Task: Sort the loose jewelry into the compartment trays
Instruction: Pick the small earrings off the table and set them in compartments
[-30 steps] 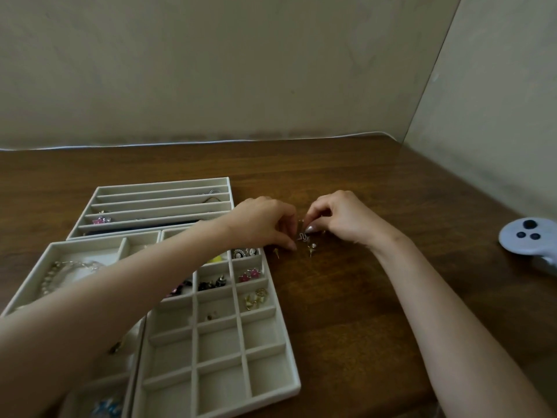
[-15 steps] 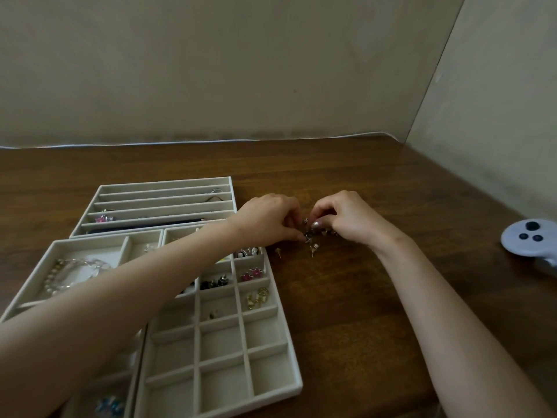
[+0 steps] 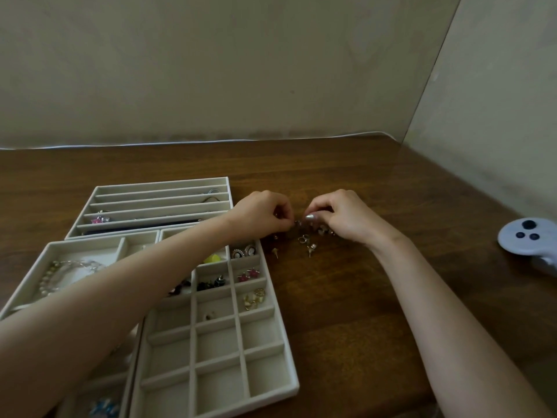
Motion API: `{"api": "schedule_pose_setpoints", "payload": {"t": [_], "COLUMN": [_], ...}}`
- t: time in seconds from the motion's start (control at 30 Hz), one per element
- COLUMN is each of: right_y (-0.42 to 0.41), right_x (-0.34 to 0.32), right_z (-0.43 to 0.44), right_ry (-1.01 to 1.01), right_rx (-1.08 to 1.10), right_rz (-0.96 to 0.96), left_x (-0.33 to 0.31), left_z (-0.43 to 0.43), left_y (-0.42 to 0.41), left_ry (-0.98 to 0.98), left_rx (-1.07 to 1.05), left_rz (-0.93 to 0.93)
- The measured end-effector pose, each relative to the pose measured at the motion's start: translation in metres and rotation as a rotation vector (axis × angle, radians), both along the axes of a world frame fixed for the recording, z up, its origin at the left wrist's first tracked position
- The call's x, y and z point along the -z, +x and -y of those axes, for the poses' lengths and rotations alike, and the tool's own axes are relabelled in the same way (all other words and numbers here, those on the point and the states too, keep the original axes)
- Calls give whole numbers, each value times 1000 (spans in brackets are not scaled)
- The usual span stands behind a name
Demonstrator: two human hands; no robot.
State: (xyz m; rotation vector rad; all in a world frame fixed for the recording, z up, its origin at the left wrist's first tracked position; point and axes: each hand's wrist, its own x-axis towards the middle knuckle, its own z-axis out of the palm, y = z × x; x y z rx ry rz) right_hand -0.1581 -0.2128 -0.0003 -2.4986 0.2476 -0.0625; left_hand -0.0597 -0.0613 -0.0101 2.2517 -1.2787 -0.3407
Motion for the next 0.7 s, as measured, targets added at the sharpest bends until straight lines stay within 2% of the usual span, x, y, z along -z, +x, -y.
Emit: {"api": "schedule_pose_setpoints", "payload": {"t": [0.2,0.4,0.57,0.7], "right_y": [-3,-5,-13,-13], "right_x": [-2,-5,-15,-12], "right_z": [3,7,8,-6], "right_ry": [1,-5,80,24], "right_rx": [39,16,-115,-199], "right_rz": [55,40,-81,-191], "left_x": [-6,-3,-3,-7], "left_z": [-5,-6,-10,-16], "left_y": [2,6,8,11], "left_ry": [0,78,40,-23], "left_rx": [-6,3,-11,-45], "left_rz": [-85,38,127,196]}}
